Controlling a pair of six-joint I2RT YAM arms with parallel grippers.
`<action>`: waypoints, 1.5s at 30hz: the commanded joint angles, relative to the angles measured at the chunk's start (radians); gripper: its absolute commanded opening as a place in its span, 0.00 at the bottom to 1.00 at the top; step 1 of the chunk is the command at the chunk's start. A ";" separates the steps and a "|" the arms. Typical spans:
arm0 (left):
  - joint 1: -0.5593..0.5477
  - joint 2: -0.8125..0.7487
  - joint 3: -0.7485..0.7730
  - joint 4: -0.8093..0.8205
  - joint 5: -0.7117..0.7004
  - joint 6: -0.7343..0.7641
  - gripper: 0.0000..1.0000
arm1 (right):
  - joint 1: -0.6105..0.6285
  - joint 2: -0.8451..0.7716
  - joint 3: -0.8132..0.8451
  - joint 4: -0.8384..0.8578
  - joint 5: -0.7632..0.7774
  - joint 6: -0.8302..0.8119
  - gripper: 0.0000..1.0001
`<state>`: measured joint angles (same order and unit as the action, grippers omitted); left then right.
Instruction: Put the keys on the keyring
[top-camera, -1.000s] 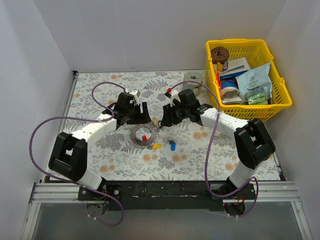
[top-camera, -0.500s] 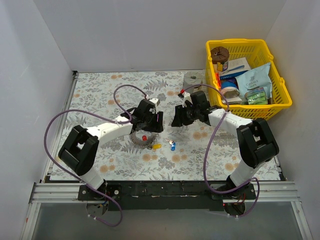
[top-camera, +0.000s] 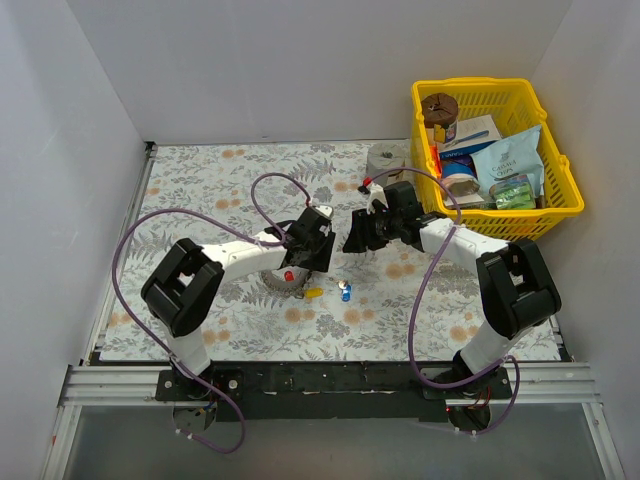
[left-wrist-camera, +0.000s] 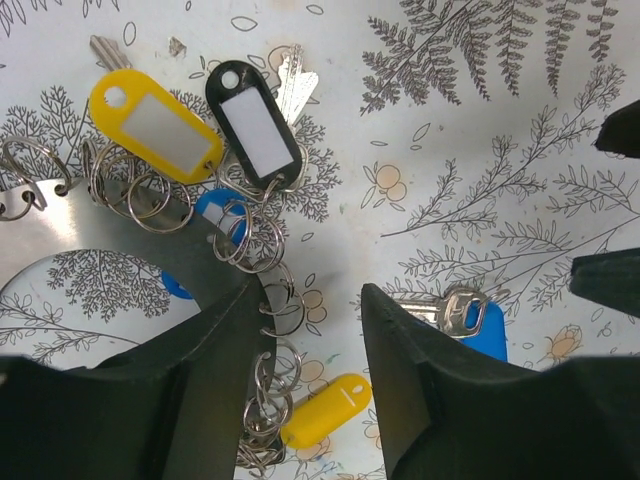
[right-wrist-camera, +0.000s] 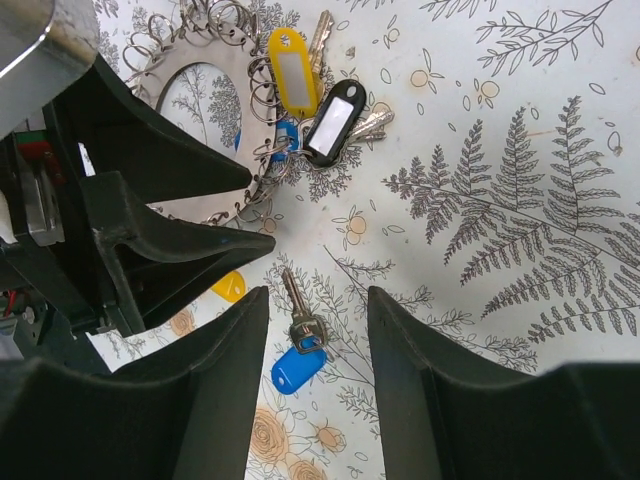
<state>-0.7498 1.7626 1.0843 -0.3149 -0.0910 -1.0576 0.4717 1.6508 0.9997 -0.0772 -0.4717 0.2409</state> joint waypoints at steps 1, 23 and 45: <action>-0.016 0.006 0.045 -0.006 -0.050 0.010 0.43 | -0.004 -0.029 -0.012 0.040 -0.022 0.009 0.52; -0.028 0.046 0.049 -0.029 -0.124 0.005 0.03 | -0.007 -0.017 -0.024 0.050 -0.035 0.009 0.52; -0.028 -0.072 -0.018 -0.039 -0.122 0.042 0.00 | -0.007 -0.031 -0.058 0.096 -0.088 -0.011 0.53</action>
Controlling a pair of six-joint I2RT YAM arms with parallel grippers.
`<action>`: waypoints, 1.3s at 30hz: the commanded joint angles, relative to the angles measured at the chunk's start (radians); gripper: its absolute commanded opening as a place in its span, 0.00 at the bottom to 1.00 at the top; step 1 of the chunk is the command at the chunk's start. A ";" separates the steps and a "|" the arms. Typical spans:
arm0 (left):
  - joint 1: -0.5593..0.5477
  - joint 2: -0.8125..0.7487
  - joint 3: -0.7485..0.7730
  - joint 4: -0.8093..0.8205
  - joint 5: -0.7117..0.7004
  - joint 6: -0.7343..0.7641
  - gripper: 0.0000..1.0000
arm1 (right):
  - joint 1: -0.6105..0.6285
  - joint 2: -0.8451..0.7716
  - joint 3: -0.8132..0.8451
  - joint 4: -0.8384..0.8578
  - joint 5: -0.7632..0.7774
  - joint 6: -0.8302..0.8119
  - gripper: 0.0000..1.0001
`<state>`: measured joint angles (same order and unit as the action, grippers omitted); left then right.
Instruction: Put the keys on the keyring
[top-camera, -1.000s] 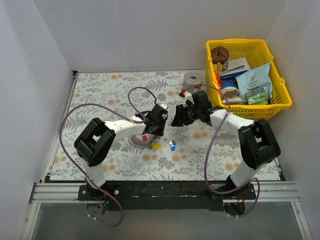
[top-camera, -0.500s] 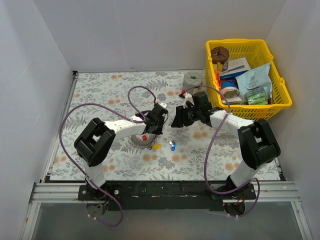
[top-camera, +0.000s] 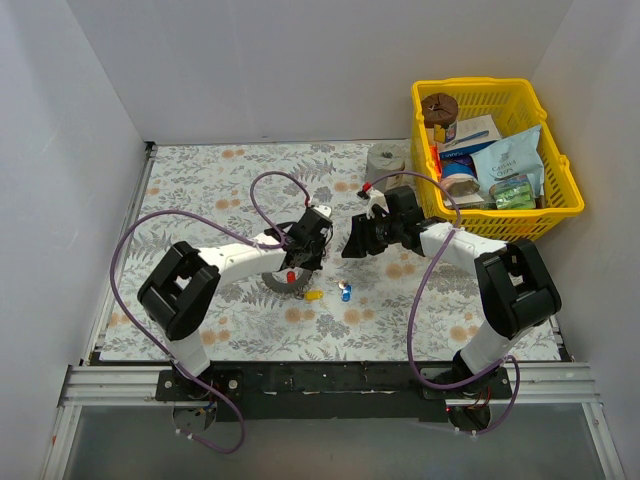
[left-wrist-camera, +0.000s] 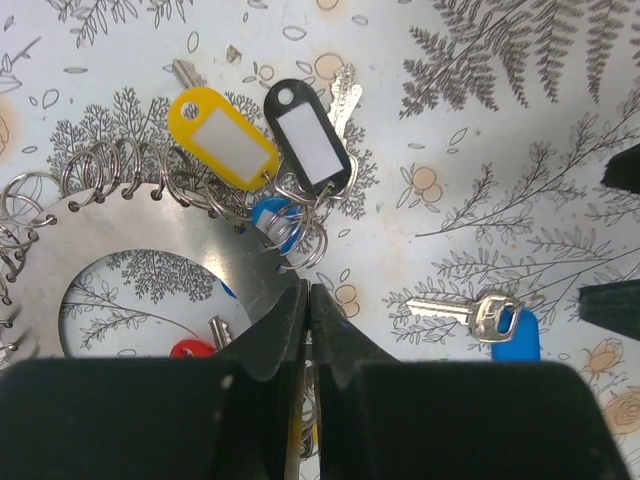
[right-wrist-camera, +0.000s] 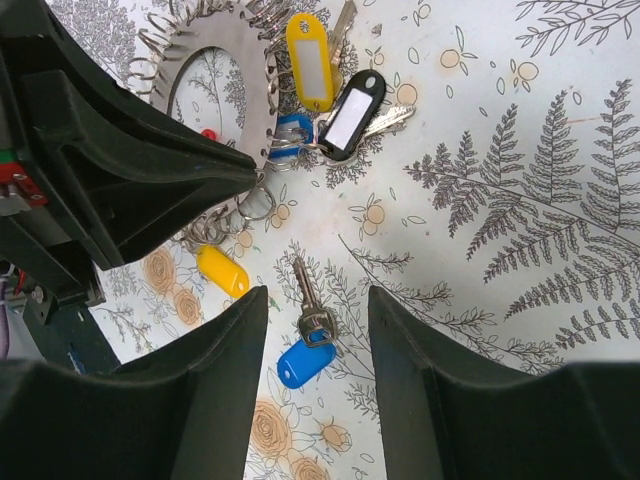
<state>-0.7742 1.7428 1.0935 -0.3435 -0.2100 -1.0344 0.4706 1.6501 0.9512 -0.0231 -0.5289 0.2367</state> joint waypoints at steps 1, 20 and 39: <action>-0.004 -0.049 -0.035 -0.015 -0.014 0.016 0.00 | -0.006 -0.027 -0.009 0.041 -0.034 -0.008 0.53; -0.004 -0.089 -0.047 -0.032 -0.063 0.019 0.34 | -0.006 -0.016 -0.026 0.061 -0.054 -0.008 0.53; 0.036 -0.210 -0.135 0.040 0.092 -0.027 0.33 | -0.006 -0.009 -0.019 0.063 -0.065 -0.008 0.52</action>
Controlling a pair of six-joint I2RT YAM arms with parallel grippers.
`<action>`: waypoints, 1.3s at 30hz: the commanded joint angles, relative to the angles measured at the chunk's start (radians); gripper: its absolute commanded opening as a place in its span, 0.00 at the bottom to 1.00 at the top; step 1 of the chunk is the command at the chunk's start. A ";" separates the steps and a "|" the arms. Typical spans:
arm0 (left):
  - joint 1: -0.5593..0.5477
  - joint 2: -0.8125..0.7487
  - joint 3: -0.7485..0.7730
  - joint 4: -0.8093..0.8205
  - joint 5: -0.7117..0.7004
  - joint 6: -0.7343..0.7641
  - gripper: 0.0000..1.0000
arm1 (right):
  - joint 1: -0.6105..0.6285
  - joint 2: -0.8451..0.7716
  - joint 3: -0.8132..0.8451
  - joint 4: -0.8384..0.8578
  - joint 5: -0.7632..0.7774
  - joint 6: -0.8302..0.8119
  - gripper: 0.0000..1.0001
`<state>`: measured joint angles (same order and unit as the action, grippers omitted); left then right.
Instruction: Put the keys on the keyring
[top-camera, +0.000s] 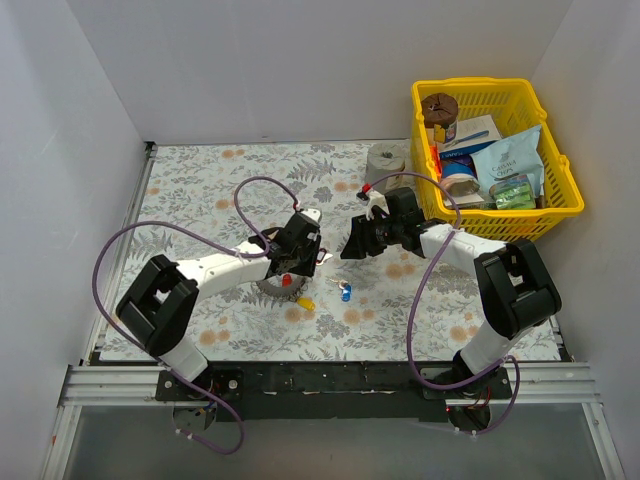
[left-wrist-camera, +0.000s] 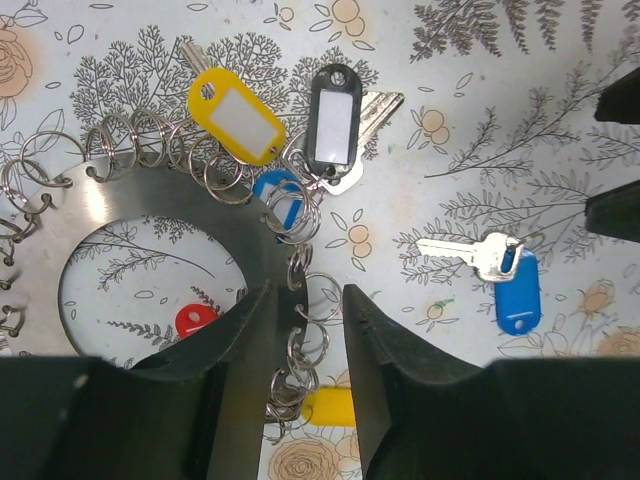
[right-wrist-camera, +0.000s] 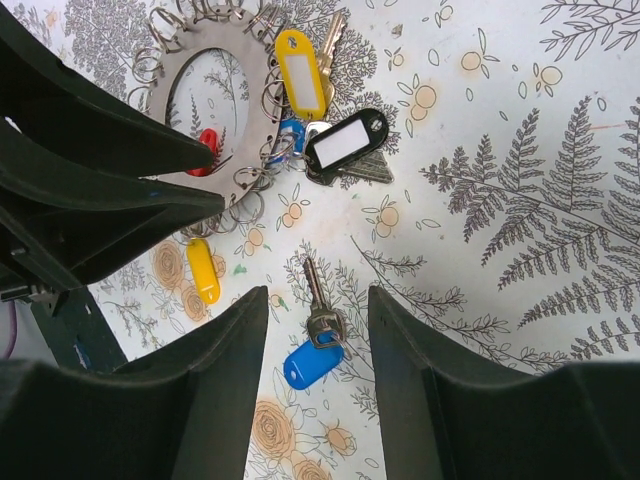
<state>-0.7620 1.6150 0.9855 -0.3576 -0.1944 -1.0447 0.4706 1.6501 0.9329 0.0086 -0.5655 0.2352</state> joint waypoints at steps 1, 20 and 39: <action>0.033 -0.090 -0.034 0.068 0.090 -0.018 0.33 | -0.006 -0.010 -0.002 0.031 -0.028 -0.007 0.52; 0.181 -0.064 -0.130 0.203 0.404 -0.040 0.24 | -0.006 -0.009 0.003 0.027 -0.030 -0.008 0.52; 0.181 0.005 -0.156 0.229 0.400 -0.031 0.20 | -0.006 -0.009 -0.008 0.031 -0.031 -0.008 0.52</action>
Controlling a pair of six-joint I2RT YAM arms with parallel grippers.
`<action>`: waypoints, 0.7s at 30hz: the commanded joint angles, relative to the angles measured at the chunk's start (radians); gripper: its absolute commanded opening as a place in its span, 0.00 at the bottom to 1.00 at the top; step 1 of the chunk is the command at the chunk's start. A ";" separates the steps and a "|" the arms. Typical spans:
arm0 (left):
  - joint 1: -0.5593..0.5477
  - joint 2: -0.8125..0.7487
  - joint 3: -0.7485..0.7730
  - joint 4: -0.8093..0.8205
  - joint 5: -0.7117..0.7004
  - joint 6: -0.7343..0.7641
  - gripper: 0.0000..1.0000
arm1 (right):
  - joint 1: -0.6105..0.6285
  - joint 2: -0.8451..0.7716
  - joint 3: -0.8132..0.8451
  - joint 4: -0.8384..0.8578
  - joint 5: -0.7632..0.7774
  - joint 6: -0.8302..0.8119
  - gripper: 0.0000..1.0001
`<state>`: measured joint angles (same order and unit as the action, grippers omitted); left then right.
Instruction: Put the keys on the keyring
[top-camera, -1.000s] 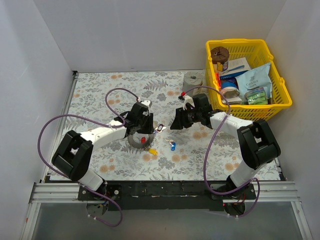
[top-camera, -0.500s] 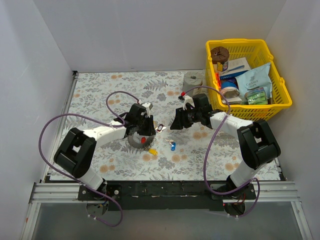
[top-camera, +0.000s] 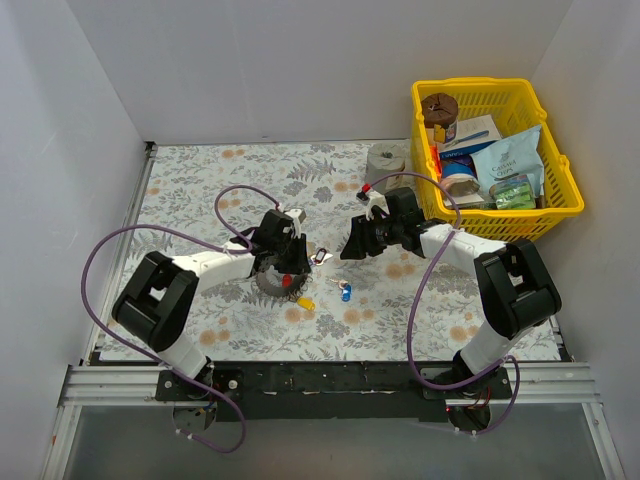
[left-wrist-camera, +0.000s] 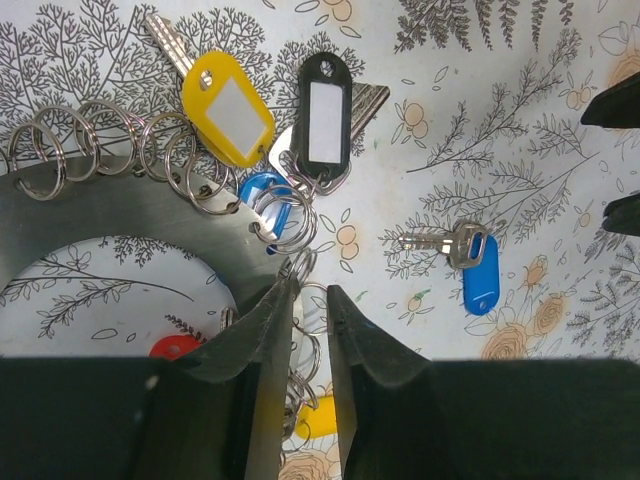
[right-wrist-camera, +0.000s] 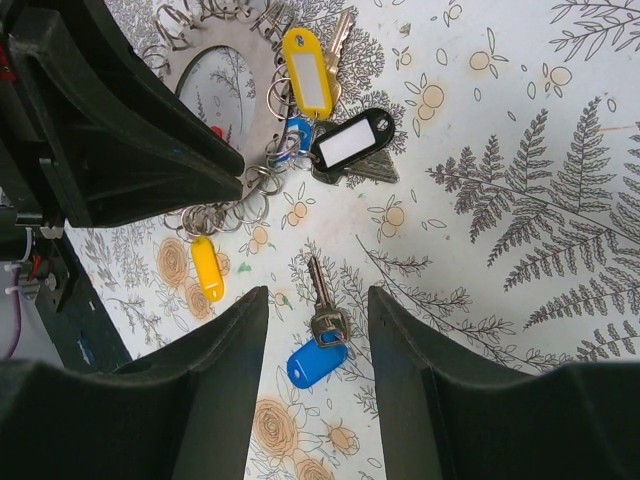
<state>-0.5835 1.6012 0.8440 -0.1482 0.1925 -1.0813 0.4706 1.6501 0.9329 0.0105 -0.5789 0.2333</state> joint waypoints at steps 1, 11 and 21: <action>0.001 0.020 -0.016 0.022 0.013 0.006 0.20 | -0.006 -0.007 -0.008 0.029 -0.016 -0.006 0.52; 0.001 0.045 -0.014 0.033 -0.007 0.008 0.16 | -0.006 -0.013 -0.011 0.029 -0.016 -0.005 0.52; 0.001 0.049 -0.025 0.064 0.013 0.017 0.17 | -0.006 -0.019 -0.020 0.036 -0.016 -0.006 0.52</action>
<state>-0.5835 1.6440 0.8326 -0.0952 0.1993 -1.0809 0.4706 1.6501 0.9298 0.0113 -0.5797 0.2333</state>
